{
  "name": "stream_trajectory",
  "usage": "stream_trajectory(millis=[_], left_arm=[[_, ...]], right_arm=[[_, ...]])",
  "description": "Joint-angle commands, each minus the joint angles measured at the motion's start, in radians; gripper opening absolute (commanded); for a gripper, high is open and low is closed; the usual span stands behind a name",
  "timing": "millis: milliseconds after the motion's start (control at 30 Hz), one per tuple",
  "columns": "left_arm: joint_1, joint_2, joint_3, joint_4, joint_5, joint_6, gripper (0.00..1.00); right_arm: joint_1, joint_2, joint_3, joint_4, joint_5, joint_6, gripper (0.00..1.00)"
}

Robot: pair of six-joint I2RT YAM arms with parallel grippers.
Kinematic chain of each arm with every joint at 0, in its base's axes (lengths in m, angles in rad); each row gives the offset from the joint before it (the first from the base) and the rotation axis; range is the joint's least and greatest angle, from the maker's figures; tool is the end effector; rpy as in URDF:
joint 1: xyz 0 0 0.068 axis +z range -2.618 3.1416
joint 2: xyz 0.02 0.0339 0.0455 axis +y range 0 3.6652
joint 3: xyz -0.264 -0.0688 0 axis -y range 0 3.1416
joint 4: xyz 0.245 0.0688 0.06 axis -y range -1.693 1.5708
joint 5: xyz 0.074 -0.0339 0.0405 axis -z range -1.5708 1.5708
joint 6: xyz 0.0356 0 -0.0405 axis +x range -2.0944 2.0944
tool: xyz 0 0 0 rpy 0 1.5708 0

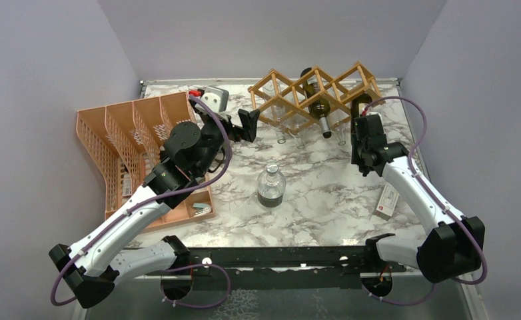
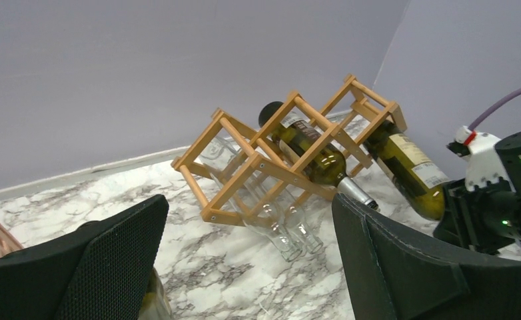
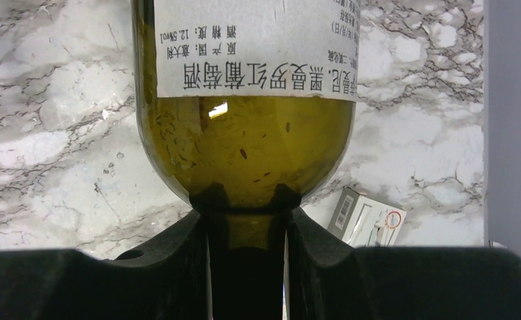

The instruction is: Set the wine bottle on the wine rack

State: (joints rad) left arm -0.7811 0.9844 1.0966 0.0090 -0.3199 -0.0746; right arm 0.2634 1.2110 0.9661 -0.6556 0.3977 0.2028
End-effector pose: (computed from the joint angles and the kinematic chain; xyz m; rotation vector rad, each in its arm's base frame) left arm 0.1624 -0.1453 0.4335 0.2536 1.4507 -0.4661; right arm 0.2408 0.0506 0.2757 0.0953 2.3941 -0.2763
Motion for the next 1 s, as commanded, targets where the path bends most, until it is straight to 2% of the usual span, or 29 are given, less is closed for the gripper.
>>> stream_trajectory(millis=[0,167,567,767,967], left_arm=[[0.002,-0.008,0.031,-0.006,0.08,-0.072,0.99],[0.002,-0.017,0.067,-0.014,0.193,-0.128,0.99],[0.001,0.006,0.083,-0.041,0.201,-0.131,0.99],[0.002,0.036,0.098,-0.042,0.206,-0.131,0.99],[0.001,0.069,0.123,-0.051,0.197,-0.13,0.99]], right_arm=[[-0.021,0.024,0.075,0.204,-0.062,-0.096,0.01],[-0.05,0.079,0.122,0.203,-0.149,-0.169,0.01],[-0.132,0.141,0.196,0.294,-0.399,-0.434,0.01],[-0.169,0.227,0.253,0.276,-0.433,-0.445,0.01],[-0.174,0.289,0.272,0.306,-0.42,-0.375,0.01]])
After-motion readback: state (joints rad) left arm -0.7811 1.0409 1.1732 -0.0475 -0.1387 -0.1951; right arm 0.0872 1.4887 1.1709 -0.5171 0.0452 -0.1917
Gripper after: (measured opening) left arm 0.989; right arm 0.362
